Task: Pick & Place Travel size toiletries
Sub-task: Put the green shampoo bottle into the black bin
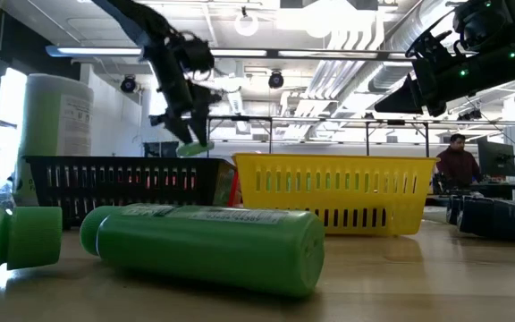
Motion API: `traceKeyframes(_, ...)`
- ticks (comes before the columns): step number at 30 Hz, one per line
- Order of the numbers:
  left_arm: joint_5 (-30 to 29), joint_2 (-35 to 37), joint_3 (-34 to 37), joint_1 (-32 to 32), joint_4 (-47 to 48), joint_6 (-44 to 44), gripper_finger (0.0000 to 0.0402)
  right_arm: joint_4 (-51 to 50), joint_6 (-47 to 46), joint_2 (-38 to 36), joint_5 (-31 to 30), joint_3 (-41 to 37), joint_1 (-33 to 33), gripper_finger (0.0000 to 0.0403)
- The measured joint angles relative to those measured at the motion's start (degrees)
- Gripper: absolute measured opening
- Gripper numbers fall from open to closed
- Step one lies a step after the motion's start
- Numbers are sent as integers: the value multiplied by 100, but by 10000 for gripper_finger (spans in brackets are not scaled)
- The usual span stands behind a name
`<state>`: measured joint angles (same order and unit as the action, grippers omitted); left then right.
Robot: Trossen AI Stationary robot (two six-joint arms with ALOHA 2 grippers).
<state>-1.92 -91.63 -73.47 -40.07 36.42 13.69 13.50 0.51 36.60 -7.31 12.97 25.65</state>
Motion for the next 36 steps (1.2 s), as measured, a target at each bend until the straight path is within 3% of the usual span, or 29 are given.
traceKeyframes(15, -12, 1059, 0, 1572, 419, -297, 182, 25, 1, -1, 0, 0, 0, 40)
traceKeyframes(24, -33, 1036, 2, 2834, 857, -268, 182, 165, 179, 0, -20, 0, 0, 40)
traceKeyframes(36, -247, 1026, 2, 4487, 857, 507, 182, 1068, 396, -22, -19, 2, 2, 40)
